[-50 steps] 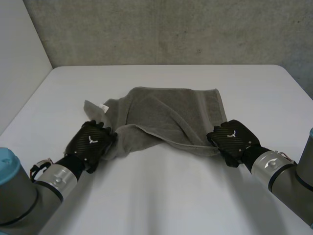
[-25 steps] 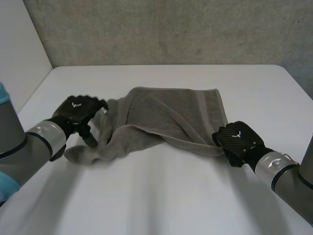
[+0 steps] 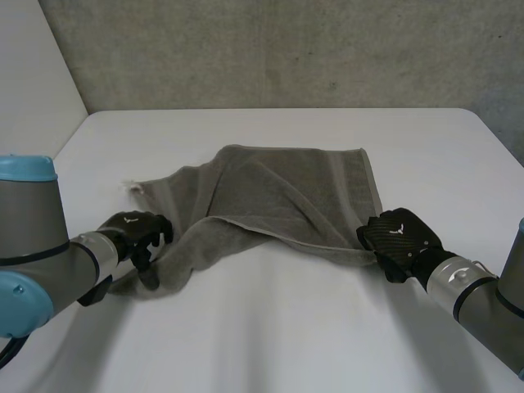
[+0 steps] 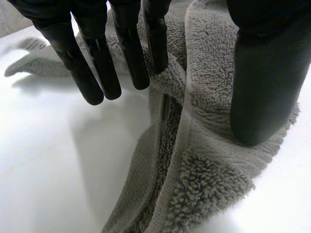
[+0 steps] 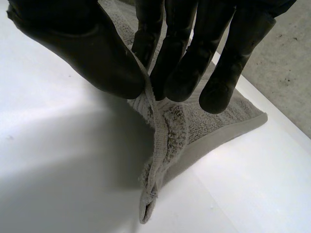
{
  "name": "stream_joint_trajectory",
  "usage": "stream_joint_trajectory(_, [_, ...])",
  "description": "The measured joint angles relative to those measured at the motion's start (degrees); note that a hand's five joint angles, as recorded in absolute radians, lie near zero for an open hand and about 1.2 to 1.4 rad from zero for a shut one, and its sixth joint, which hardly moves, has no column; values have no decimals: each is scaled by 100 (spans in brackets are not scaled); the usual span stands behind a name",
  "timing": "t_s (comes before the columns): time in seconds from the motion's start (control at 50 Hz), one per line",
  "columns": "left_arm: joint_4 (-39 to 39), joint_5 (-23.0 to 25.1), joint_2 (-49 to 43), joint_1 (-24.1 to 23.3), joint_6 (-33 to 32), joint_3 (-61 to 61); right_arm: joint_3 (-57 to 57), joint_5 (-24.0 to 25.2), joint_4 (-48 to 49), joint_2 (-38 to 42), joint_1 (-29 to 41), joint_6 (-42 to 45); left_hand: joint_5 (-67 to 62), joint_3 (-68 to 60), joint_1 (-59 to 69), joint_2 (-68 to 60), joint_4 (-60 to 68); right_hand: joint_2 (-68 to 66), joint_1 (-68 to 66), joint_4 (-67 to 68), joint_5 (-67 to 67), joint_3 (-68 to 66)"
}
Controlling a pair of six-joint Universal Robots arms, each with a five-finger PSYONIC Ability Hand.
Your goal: Fold the towel.
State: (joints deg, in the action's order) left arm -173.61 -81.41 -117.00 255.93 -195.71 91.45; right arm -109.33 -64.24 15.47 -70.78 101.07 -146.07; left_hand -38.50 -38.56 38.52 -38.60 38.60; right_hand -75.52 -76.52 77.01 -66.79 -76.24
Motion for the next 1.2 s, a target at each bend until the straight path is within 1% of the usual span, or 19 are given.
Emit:
stream_joint_trajectory(0.1, [-18,9,94,-35,16,111,0,-1,0,14,3,4,-9,-6,-5,0,-4,0,0,0,0,0])
stream_joint_trajectory(0.34, [-316,-44,269,-353,-16,383,-3,-1,0,38,8,22,-7,-8,-5,4,5,0,0,0,0,0])
stream_joint_trajectory(0.42, [-385,-181,236,-377,-38,419,-7,1,0,44,6,35,-785,-863,844,-838,817,0,0,0,0,0])
stream_joint_trajectory(0.44, [-395,-234,231,-377,-42,425,-7,1,0,47,5,40,-1278,-1312,1302,-1296,1339,0,0,0,0,0])
stream_joint_trajectory(0.48, [-405,-319,229,-374,-46,432,-8,1,0,52,3,46,-1793,-1835,1808,-1827,1865,0,0,0,0,0])
stream_joint_trajectory(0.58, [-408,-457,238,-365,-49,437,-9,0,0,58,1,52,-2715,-2774,2686,-2732,2762,0,0,0,0,0])
stream_joint_trajectory(0.64, [-406,-488,246,-364,-51,437,-10,-4,0,58,0,53,-3448,-3507,3438,-3465,3475,0,0,0,0,0])
stream_joint_trajectory(0.66, [-406,-493,253,-363,-51,436,-10,-6,0,58,-2,53,-4006,-4078,4006,-4006,4039,0,0,0,0,0])
stream_joint_trajectory(0.68, [-406,-495,260,-363,-50,436,-10,-7,0,57,-4,53,-4258,-4380,4114,-4323,4338,0,0,0,0,0])
stream_joint_trajectory(0.74, [-406,-492,292,-361,-49,436,-10,-13,4,48,-24,36,-4555,-4869,4156,-4690,4760,0,0,0,0,0])
stream_joint_trajectory(0.82, [-405,-487,364,-362,-48,435,-9,-38,14,-12,-89,-4,-4570,-4928,4157,-4700,4803,0,0,0,0,0])
stream_joint_trajectory(0.9, [-402,-485,578,-362,-51,419,53,-109,-21,-306,-186,-140,-4570,-4929,4158,-4701,4803,0,0,0,0,0])
stream_joint_trajectory(1.02, [-406,-476,1414,-348,-55,237,587,-177,-453,-1443,-472,-868,-4570,-4941,4184,-4701,4803,0,0,0,0,0])
stream_joint_trajectory(1.08, [-398,-477,1978,-327,-59,36,1213,-154,-1037,-2058,-696,-1306,-4570,-4946,4184,-4701,4803,0,0,1,0,0])
stream_joint_trajectory(1.16, [-375,-479,2550,-322,-78,-233,2041,-109,-1865,-2475,-936,-1556,-4570,-4948,4184,-4723,4803,0,0,1,0,0])
stream_joint_trajectory(1.2, [-358,-477,2892,-325,-109,-426,2706,-61,-2532,-2590,-1075,-1592,-4571,-4948,4184,-4739,4803,0,0,1,0,0])
